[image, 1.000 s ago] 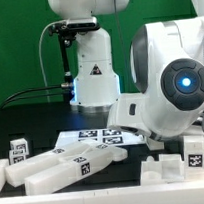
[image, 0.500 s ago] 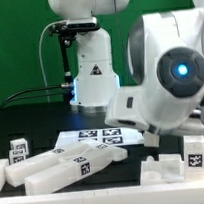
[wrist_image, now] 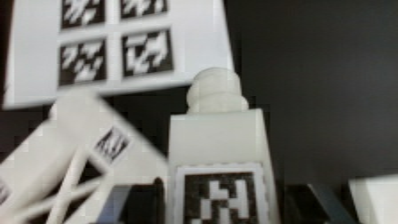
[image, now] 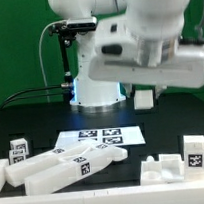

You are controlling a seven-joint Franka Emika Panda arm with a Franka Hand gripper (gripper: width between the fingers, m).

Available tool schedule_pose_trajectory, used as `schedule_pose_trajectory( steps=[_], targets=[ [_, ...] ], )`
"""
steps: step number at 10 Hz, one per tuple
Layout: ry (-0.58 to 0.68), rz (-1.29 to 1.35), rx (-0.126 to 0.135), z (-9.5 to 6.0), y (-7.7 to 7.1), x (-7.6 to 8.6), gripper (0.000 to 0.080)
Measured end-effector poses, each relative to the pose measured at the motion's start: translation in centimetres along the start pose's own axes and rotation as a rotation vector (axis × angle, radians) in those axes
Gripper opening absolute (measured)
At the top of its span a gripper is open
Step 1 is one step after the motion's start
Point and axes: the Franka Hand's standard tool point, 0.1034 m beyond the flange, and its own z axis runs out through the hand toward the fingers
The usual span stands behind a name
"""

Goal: Assemble chair

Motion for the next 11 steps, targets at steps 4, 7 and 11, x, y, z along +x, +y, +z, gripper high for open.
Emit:
schedule_pose_trajectory(
  steps=[4, 7, 11],
  targets=[
    [0.261, -0.03, 0.057, -1.9, -1.0, 3.0, 0.0287],
    [0.433, -0.011, 0.098, -6.9, -1.5, 5.5, 0.0287],
    [0.698, -0.027, 0.162, -6.1, -3.0, 6.7, 0.0287]
  ],
)
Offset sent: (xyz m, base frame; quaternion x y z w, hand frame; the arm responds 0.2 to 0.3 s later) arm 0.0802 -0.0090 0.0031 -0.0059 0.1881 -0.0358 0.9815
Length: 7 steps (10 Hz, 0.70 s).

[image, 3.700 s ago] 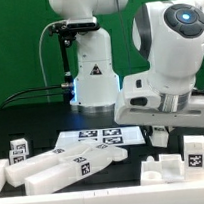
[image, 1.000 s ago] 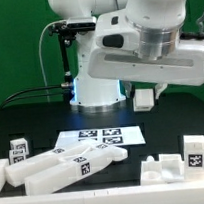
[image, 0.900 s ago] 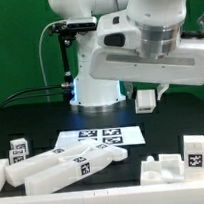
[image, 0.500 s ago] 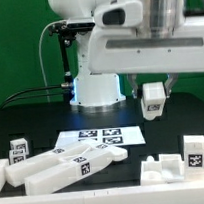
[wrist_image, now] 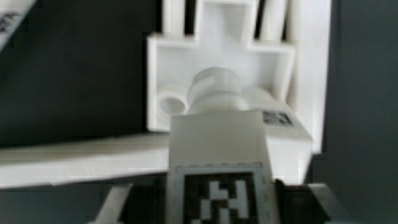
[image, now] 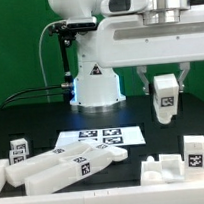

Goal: Assemble chair

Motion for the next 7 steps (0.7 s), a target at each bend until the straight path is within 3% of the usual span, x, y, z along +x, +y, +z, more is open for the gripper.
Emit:
schedule_pose_trajectory(
  steps=[2, 3, 4, 5, 6, 7],
  targets=[
    [0.148, -0.009, 0.021, 1.3, -0.2, 1.1, 0.0287],
    [0.255, -0.019, 0.036, 2.1, -0.2, 0.8, 0.0287],
    [0.282, -0.02, 0.045, 2.6, -1.0, -0.6, 0.0287],
    [0.32, -0.021, 0.05, 2.4, -1.1, -0.4, 0.0287],
    [0.319, -0.04, 0.042, 2.6, -0.7, -0.4, 0.0287],
    [0.332, -0.085, 0.019, 2.8, 0.7, -0.8, 0.0287]
  ],
)
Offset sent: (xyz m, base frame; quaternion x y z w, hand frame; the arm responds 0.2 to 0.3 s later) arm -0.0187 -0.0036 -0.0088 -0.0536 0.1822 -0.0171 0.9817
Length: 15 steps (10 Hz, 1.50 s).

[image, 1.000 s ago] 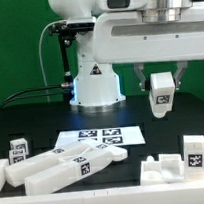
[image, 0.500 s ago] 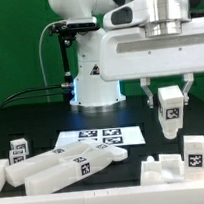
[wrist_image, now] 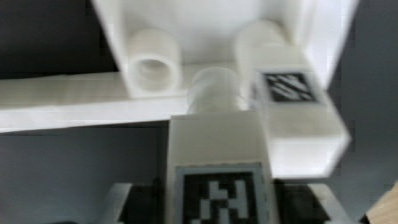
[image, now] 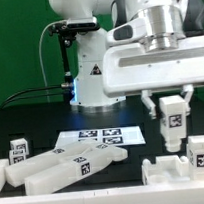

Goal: Assemble chair

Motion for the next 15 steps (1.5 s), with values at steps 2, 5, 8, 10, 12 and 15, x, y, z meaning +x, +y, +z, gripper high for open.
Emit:
schedule_pose_trajectory(
  steps=[2, 5, 8, 10, 12, 15],
  targets=[
    [0.015, -0.055, -0.035, 1.0, 2.7, -0.7, 0.0287],
    [0.012, -0.073, -0.043, 1.7, 3.2, -0.3, 0.0287],
    [0.01, -0.068, -0.046, 3.3, 3.7, 0.9, 0.0287],
    [0.012, -0.068, -0.034, 3.4, 2.5, 0.9, 0.0287],
    [0.003, -0.076, -0.028, 3.8, 1.8, 0.2, 0.0287],
    [0.003, -0.078, -0.028, 3.9, 1.8, 0.1, 0.0287]
  ],
)
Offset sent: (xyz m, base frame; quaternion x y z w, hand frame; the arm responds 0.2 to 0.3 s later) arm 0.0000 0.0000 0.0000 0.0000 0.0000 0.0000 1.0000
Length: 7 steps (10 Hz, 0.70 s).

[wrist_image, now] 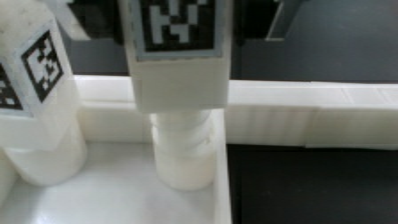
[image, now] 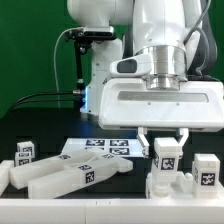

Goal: Assemble chair

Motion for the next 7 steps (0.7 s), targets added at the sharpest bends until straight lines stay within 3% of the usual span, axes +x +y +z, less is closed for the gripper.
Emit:
schedule_pose_trajectory(
  steps=[7],
  targets=[
    [-0.004, -0.013, -0.007, 0.92, 0.17, -0.68, 0.0287]
  ],
)
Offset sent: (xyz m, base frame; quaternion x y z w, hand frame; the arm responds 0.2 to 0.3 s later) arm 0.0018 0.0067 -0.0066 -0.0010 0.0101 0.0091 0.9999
